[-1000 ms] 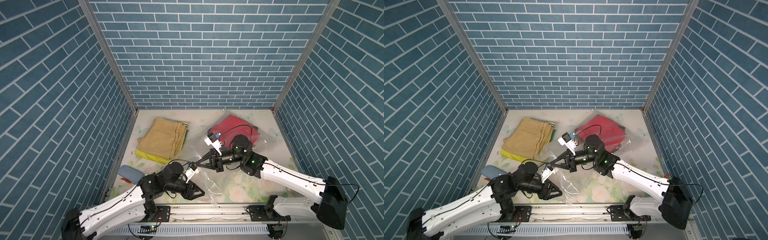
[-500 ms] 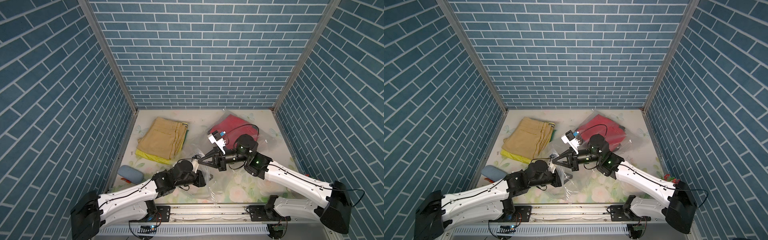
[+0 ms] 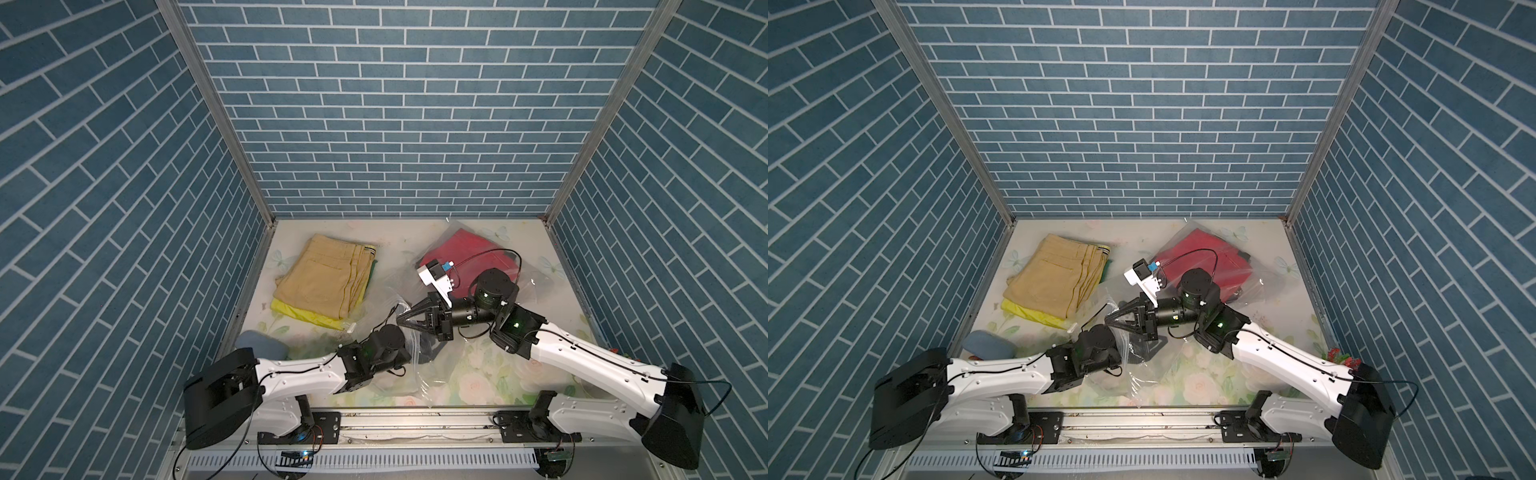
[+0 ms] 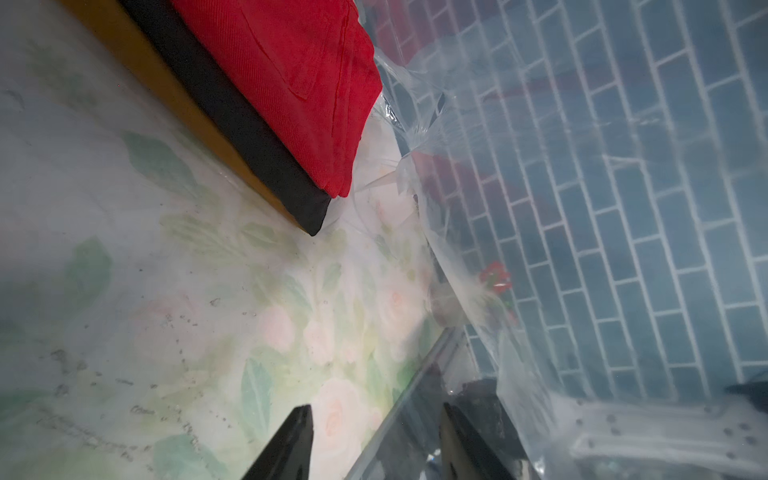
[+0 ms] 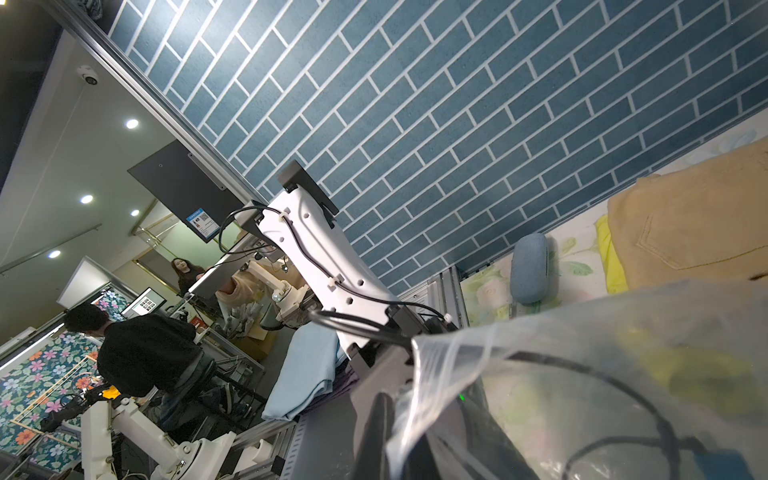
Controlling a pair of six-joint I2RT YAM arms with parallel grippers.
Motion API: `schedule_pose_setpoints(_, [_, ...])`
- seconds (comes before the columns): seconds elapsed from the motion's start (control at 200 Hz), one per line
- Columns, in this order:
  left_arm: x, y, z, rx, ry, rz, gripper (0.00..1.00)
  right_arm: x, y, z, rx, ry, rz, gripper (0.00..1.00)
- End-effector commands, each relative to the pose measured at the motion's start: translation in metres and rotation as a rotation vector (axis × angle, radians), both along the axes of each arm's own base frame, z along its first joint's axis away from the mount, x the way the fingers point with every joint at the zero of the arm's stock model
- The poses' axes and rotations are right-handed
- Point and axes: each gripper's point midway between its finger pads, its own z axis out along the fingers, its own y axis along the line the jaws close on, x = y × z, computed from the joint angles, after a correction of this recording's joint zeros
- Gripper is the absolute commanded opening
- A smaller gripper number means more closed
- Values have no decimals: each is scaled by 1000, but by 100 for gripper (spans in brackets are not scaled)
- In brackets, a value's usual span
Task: Take the trousers out of the vacuum bag
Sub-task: Take out the trousers from the vacuum bag.
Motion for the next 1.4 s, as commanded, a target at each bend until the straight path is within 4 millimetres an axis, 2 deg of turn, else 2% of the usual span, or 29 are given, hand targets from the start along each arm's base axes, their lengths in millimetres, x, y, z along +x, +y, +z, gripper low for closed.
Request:
schedule_pose_setpoints(0.0, [5, -13, 9, -80, 15, 19, 47, -10, -6, 43, 125, -91, 25, 0])
schedule_pose_setpoints(0.04, [5, -15, 6, -78, 17, 17, 47, -10, -7, 44, 128, -93, 28, 0])
schedule_pose_setpoints(0.065, [8, -21, 14, -96, 7, 16, 47, -10, -7, 45, 129, -95, 27, 0])
schedule_pose_setpoints(0.15, [12, -26, 12, -94, 2, 24, 48, -10, -7, 45, 130, -95, 30, 0])
schedule_pose_setpoints(0.375, [31, -21, 5, -133, 3, 95, 51, -11, -7, 46, 133, -96, 34, 0])
schedule_pose_setpoints(0.665, [54, -40, -3, -145, 20, 109, 59, -11, -6, 52, 140, -102, 36, 0])
schedule_pose_setpoints(0.9, [82, -36, -24, -124, 66, 197, 69, -10, -5, 57, 146, -109, 35, 0])
schedule_pose_setpoints(1.11, [110, -43, -25, -138, 54, 227, 76, -8, -5, 54, 128, -113, 19, 0])
schedule_pose_setpoints(1.395, [150, -46, -37, -133, 73, 277, 77, 2, -1, 46, 93, -123, -37, 0])
